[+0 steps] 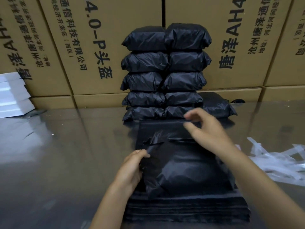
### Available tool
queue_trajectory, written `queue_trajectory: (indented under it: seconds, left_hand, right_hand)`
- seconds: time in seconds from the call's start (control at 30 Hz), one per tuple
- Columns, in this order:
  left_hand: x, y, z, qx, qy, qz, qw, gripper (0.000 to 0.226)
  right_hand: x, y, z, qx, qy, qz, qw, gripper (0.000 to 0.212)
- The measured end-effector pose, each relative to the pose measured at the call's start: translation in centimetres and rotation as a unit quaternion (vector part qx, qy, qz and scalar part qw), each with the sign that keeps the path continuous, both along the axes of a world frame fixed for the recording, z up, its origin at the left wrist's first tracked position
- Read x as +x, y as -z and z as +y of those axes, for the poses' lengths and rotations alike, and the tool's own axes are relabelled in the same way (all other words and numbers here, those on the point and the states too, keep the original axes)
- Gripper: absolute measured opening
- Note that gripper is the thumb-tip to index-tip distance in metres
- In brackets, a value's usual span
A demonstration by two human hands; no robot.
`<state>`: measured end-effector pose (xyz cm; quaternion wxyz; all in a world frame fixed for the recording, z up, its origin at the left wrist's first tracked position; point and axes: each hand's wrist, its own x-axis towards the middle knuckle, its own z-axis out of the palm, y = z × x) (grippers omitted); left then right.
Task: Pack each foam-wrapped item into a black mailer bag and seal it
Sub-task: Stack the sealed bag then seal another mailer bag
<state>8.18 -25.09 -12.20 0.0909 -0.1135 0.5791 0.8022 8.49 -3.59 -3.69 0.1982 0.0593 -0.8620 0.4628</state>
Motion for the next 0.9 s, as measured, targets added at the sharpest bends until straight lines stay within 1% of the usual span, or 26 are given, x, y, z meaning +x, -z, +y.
queue_trajectory:
  seconds: [0.07, 0.17, 0.2, 0.27, 0.33, 0.4, 0.47, 0.57, 0.7, 0.8, 0.9]
  left_hand:
    - [0.1, -0.3, -0.2, 0.032, 0.012, 0.018, 0.999, 0.018]
    - [0.1, -0.4, -0.1, 0.038, -0.032, 0.074, 0.996, 0.028]
    - [0.2, -0.4, -0.1, 0.025, -0.044, 0.103, 0.993, 0.031]
    - [0.2, -0.3, -0.3, -0.011, -0.062, 0.156, 0.986, 0.038]
    - [0.4, -0.3, -0.6, -0.047, -0.067, 0.196, 0.977, 0.04]
    - [0.4, -0.3, -0.6, -0.07, -0.072, 0.229, 0.968, 0.037]
    - [0.4, -0.2, -0.7, -0.087, -0.083, 0.257, 0.959, 0.032]
    - [0.2, -0.1, -0.7, -0.119, -0.115, 0.272, 0.948, 0.039]
    - [-0.1, 0.2, -0.8, -0.126, -0.124, 0.288, 0.941, 0.046]
    - [-0.2, 0.2, -0.7, -0.128, -0.124, 0.295, 0.939, 0.043]
    - [-0.2, 0.1, -0.6, -0.111, -0.123, 0.289, 0.943, 0.04]
  right_hand:
    - [-1.2, -0.4, -3.4, -0.01, -0.066, -0.011, 0.998, 0.011]
    - [-2.9, 0.1, -7.3, 0.005, -0.138, -0.044, 0.989, 0.02]
    - [-3.3, 0.4, -8.1, -0.01, -0.16, -0.065, 0.985, 0.022]
    - [-3.9, 1.2, -8.7, -0.028, -0.193, -0.107, 0.975, 0.019]
    - [-4.0, 2.1, -8.8, 0.004, -0.212, -0.124, 0.969, 0.018]
    - [-3.9, 2.5, -8.6, 0.057, -0.229, -0.119, 0.964, 0.021]
    - [-3.7, 2.4, -8.4, 0.07, -0.26, -0.126, 0.955, 0.024]
    - [-3.6, 2.1, -7.9, 0.087, -0.288, -0.142, 0.943, 0.026]
    - [-3.5, 1.8, -7.3, 0.089, -0.308, -0.146, 0.936, 0.02]
    - [-3.2, 1.9, -7.1, 0.07, -0.321, -0.13, 0.935, 0.019]
    - [-3.1, 2.0, -6.9, 0.043, -0.338, -0.117, 0.933, 0.017]
